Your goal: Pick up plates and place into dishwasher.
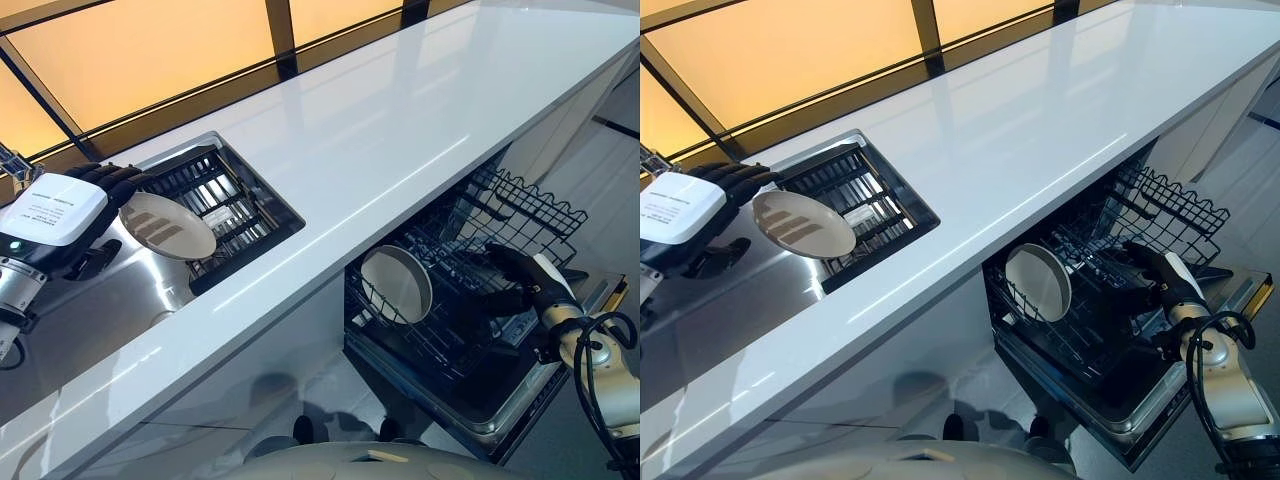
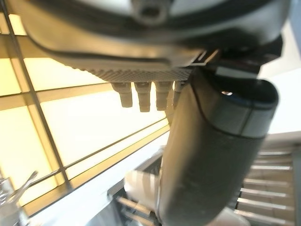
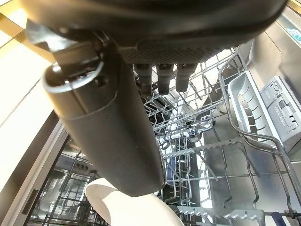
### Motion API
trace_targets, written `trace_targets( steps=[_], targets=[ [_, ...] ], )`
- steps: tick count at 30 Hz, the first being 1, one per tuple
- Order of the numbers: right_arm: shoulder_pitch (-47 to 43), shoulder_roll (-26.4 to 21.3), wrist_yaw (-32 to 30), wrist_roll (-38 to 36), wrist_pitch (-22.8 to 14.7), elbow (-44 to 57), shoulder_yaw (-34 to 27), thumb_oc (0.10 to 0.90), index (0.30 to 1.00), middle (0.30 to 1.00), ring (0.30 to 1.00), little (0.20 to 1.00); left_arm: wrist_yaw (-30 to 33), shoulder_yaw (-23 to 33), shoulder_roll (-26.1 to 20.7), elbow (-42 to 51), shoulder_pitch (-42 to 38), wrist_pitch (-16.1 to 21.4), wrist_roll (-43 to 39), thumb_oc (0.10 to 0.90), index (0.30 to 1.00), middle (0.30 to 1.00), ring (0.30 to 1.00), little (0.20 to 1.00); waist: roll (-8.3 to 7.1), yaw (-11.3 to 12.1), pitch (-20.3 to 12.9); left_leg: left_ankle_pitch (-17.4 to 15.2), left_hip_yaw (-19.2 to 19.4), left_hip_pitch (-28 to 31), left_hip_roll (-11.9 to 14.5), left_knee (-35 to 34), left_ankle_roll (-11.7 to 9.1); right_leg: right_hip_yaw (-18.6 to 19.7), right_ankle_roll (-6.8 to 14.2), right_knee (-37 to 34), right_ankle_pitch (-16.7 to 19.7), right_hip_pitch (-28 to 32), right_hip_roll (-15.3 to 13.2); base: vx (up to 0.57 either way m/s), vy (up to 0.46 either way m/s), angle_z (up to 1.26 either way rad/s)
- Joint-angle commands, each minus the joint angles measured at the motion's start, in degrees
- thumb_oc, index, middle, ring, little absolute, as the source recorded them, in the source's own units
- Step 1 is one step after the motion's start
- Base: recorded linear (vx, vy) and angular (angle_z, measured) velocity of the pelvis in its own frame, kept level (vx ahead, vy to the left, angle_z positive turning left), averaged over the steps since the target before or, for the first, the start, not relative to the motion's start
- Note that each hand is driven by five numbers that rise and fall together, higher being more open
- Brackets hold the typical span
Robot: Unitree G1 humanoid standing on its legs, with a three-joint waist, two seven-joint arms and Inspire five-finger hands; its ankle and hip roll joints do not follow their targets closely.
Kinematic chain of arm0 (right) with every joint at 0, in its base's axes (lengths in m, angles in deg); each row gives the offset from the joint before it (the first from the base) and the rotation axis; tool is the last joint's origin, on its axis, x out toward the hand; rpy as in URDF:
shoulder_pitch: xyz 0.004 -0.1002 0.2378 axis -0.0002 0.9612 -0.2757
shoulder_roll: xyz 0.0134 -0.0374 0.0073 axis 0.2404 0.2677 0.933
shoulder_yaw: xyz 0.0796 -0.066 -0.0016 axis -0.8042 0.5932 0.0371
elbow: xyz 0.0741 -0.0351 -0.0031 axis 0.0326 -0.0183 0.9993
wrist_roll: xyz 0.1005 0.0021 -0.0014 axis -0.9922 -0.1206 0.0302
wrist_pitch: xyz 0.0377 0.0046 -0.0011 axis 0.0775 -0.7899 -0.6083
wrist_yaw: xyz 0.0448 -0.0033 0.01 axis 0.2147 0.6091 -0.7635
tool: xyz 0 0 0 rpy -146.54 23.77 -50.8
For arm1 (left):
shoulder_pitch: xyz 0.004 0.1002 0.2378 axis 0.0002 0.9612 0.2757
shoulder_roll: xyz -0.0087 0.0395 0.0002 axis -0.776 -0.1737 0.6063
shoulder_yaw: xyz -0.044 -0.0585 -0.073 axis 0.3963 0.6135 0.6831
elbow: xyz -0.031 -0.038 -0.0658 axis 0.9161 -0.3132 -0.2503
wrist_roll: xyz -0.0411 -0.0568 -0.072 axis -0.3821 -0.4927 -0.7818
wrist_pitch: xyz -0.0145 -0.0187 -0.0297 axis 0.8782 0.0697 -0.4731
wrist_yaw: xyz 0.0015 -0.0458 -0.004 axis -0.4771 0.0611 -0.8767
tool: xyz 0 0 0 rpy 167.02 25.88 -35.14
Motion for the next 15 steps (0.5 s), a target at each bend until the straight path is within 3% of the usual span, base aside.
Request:
trace_targets(
  steps=[1,15],
  targets=[
    [-7.08,-4.71,-2.24,-0.59,-5.83,2.13,0.76,0.8,0.9,0.9,0.9,0.9,3.76,5.7,-4.8,-4.67,-6.28,-2.25,-4.53,0.8,0.9,0.9,0.9,0.9,-2.08,-1.16,-2.55,-2.07,2.4,0.4,-1.68,0.29,-0.32,-0.13,3.43,0.23,-0.04,1.4,-0.22,0.0,0.0,0.0],
    [-9.44,-4.55,-1.9,-0.34,-5.15,-0.58,3.45,0.8,0.9,0.9,0.9,0.9,2.17,-2.86,-4.01,-7.74,-13.75,-1.8,-4.43,0.8,0.9,0.9,0.9,0.9,-2.5,-1.69,-2.49,-2.26,2.6,0.43,-1.76,0.29,-0.07,0.08,3.37,0.23,0.04,1.29,-0.19,0.0,0.0,0.0]
  ],
)
